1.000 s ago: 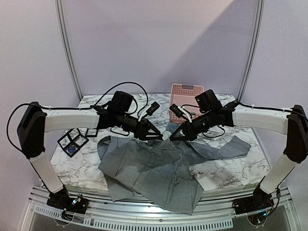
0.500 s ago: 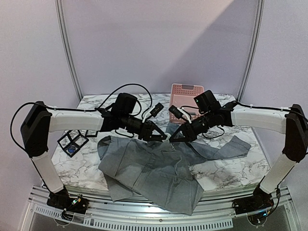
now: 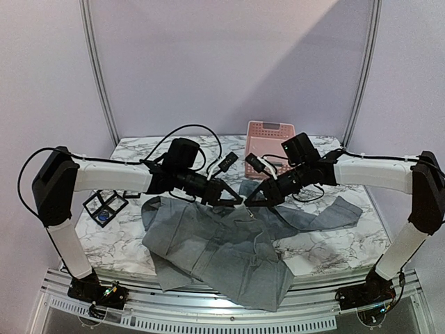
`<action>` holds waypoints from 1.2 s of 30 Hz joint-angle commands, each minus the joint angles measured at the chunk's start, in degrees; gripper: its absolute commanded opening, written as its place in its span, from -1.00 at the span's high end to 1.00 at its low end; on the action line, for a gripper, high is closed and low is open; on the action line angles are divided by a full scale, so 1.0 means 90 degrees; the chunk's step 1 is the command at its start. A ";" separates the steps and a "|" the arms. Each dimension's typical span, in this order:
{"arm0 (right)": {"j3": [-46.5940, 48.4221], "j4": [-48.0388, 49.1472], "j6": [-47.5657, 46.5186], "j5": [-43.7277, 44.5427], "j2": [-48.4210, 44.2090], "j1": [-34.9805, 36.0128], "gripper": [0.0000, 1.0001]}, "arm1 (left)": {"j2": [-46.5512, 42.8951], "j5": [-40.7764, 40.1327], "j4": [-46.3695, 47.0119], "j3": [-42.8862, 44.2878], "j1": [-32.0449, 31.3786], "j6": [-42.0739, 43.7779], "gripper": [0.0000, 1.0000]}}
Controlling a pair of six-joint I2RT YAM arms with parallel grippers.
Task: Remove the brooch from the garment
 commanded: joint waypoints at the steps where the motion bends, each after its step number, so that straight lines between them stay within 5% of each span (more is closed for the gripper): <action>1: -0.0595 0.1266 0.0749 0.0381 -0.0531 -0.0015 0.42 | -0.0059 0.0068 0.0333 -0.0264 -0.0142 -0.0158 1.00; 7: -0.1505 0.2747 0.1752 0.0472 -0.1301 -0.0010 0.01 | -0.0189 0.0041 0.0586 -0.0360 -0.0124 -0.0325 1.00; 12: -0.1742 0.3143 0.2144 0.0354 -0.1305 -0.0011 -0.08 | -0.0258 0.0128 0.1019 -0.0485 -0.0050 -0.0645 1.00; 28: -0.2043 0.3607 0.2449 0.0263 -0.0793 0.0146 -0.10 | -0.0274 0.0258 0.1703 -0.0658 0.0121 -0.1129 1.00; 36: -0.2070 0.3833 0.2586 0.0161 -0.0648 0.0152 0.12 | -0.0281 0.0264 0.1720 -0.0671 0.0122 -0.1148 1.00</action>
